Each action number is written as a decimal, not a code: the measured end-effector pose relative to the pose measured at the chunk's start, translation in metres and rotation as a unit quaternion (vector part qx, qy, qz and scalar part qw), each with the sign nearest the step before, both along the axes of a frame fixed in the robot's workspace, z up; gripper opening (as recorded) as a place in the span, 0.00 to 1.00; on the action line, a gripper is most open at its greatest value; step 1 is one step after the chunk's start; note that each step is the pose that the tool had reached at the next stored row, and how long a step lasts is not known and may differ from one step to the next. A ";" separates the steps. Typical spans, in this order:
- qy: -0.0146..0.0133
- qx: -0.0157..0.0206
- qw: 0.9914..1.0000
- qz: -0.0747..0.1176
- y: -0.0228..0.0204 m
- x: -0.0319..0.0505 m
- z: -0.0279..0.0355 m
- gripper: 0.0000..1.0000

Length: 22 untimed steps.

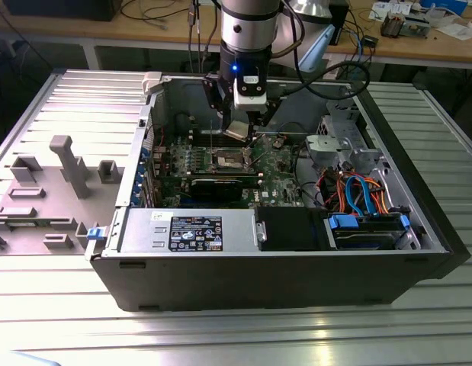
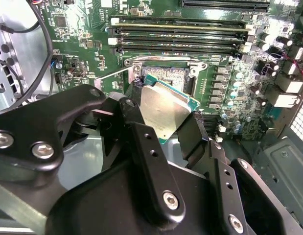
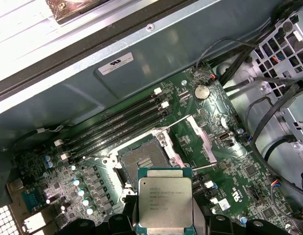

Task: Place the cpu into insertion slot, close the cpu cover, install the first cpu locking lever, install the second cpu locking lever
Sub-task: 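Place the cpu into insertion slot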

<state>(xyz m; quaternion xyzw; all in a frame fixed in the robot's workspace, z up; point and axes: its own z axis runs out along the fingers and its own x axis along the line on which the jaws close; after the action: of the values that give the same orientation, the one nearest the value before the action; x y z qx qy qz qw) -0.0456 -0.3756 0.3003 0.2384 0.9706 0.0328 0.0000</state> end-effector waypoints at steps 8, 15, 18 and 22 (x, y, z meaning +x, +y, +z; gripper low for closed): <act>0.000 0.000 1.000 -0.007 0.0000 0.0000 -0.0001 0.54; 0.000 -0.001 1.000 -0.014 0.0000 0.0000 -0.0001 0.54; 0.000 -0.001 1.000 -0.017 0.0000 0.0000 -0.0001 0.54; 0.000 -0.001 1.000 -0.022 0.0000 0.0000 -0.0002 0.54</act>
<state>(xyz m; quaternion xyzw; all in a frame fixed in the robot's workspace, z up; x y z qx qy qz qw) -0.0455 -0.3756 0.3002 0.2596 0.9652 0.0317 0.0010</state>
